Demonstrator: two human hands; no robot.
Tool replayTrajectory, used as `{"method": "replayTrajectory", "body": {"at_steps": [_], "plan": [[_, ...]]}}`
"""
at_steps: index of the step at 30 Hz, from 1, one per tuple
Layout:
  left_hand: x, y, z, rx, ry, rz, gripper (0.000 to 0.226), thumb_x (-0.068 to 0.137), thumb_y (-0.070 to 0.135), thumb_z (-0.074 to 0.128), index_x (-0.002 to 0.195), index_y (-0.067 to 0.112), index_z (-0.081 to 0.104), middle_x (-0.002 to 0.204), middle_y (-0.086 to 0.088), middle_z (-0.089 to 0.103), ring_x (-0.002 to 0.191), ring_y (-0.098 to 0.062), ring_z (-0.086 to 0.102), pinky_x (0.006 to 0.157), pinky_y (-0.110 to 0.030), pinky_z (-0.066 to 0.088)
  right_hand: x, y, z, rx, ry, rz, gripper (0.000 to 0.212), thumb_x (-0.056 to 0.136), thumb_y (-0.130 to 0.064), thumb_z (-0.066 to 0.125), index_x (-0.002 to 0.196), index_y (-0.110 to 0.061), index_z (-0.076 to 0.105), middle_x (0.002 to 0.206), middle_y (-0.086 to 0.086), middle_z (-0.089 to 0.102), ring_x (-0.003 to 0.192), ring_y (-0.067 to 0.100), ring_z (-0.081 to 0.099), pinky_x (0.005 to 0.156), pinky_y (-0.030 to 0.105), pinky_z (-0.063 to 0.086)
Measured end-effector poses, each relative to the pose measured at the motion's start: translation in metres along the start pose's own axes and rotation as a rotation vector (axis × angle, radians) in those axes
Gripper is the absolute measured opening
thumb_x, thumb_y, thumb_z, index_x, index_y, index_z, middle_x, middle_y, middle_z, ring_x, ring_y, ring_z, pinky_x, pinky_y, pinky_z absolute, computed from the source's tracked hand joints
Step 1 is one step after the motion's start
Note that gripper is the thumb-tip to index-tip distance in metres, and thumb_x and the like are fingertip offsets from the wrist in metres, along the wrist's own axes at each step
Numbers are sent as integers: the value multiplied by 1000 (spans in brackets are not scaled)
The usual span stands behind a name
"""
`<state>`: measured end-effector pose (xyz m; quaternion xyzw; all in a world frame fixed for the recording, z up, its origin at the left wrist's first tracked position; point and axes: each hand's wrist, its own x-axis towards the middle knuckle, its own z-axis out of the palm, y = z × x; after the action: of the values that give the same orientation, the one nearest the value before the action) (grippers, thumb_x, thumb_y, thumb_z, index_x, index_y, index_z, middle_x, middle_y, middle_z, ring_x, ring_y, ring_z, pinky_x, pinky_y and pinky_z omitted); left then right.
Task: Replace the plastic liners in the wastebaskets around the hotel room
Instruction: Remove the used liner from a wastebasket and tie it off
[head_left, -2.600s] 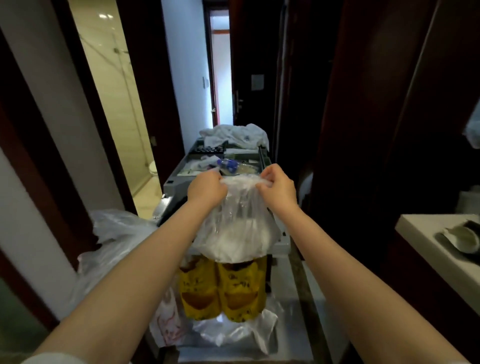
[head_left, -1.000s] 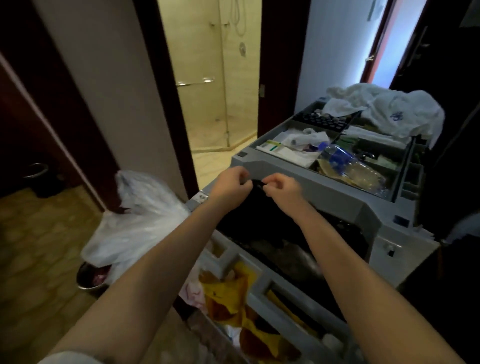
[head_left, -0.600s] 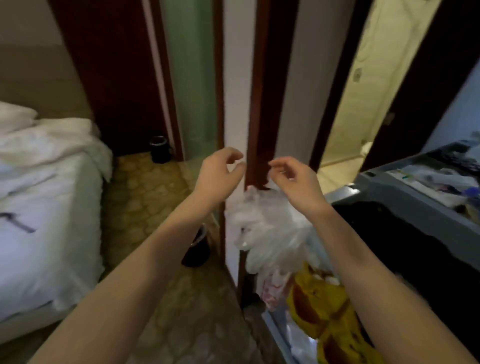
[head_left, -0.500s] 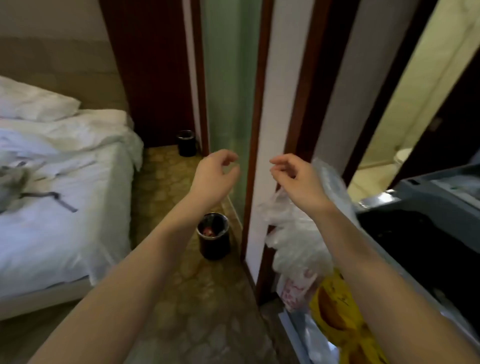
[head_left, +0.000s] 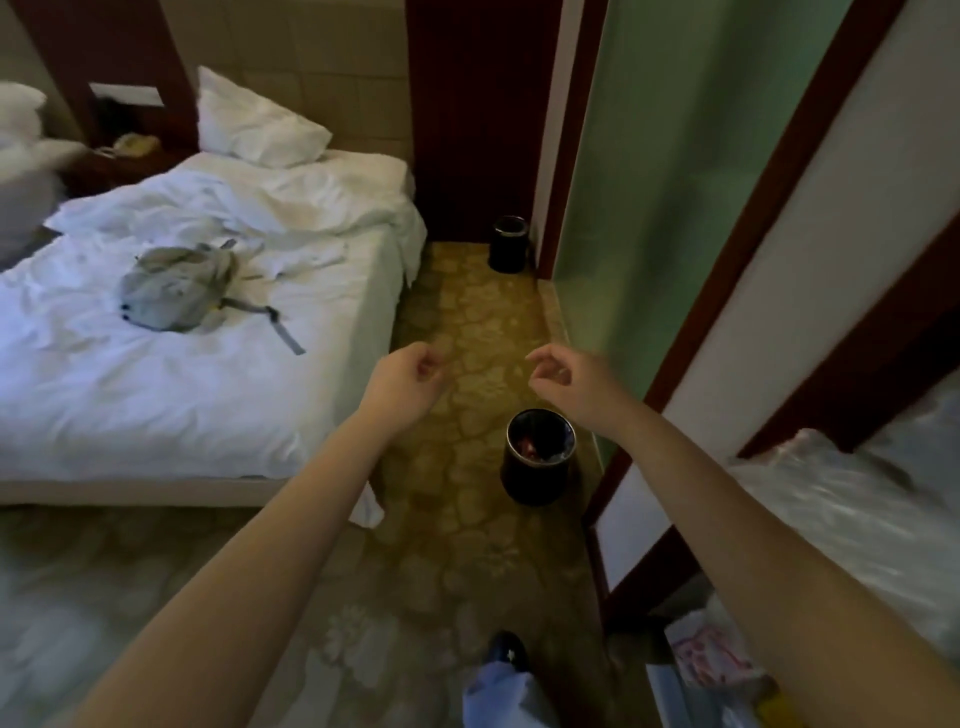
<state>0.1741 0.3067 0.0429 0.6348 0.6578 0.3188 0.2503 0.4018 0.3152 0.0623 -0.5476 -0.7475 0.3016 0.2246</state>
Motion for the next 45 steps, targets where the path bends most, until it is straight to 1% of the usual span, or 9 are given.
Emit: {"method": "replayTrajectory", "body": {"at_steps": [6,12,18,23,28,34,38,41,45], "plan": [[128,-9,20,93,-83,-32,26,93,24,56,116,13,61,107,-4,62,101,-21,57,86,-30,46,119,43,-7,67,5,62,26,94,-27,58,121,-25,57,105,-9,61,96,8,58,74,21,45],[225,-20,16,110,-125,-86,29,94,27,55,120,16,58,107,-1,59,96,-18,56,81,-28,44,226,54,-16,89,-36,106,27,95,-26,58,122,-21,58,108,-3,62,98,15,59,83,33,52],[299,-68,-4,131,-168,-125,26,94,26,54,117,16,59,108,-1,59,98,-18,55,81,-27,41,311,53,18,107,-81,156,21,93,-28,59,114,-27,58,107,-3,62,98,18,62,88,40,54],[385,-98,19,121,-324,-85,26,93,28,55,115,15,60,104,0,58,97,-19,57,78,-28,44,357,65,44,72,-8,300,25,93,-28,61,118,-24,60,112,-2,63,99,17,61,89,37,53],[446,-98,54,157,-586,121,32,95,26,52,122,13,60,119,-5,61,106,-20,56,82,-26,42,374,75,50,40,126,535,27,94,-24,60,121,-20,60,108,-4,58,100,14,57,83,26,43],[478,-81,107,198,-771,237,32,94,20,52,124,8,60,124,-11,60,115,-27,54,96,-33,45,352,106,44,70,207,769,29,94,-22,59,123,-17,59,112,1,63,103,19,60,85,29,47],[474,-80,166,215,-875,290,29,92,18,55,117,5,63,121,-11,62,114,-28,56,95,-32,43,334,148,43,93,252,872,31,94,-22,59,125,-16,57,117,7,65,95,18,59,79,26,44],[471,-90,217,273,-916,302,30,92,20,55,117,6,64,120,-9,63,114,-27,56,91,-29,42,323,194,58,137,241,930,32,95,-21,56,126,-17,56,112,6,65,88,18,63,80,34,53],[467,-123,299,293,-955,292,27,91,21,57,114,7,64,114,-10,65,109,-26,58,85,-28,43,313,268,100,151,259,1005,32,94,-22,57,126,-16,57,117,7,64,101,22,63,89,36,51]]}}
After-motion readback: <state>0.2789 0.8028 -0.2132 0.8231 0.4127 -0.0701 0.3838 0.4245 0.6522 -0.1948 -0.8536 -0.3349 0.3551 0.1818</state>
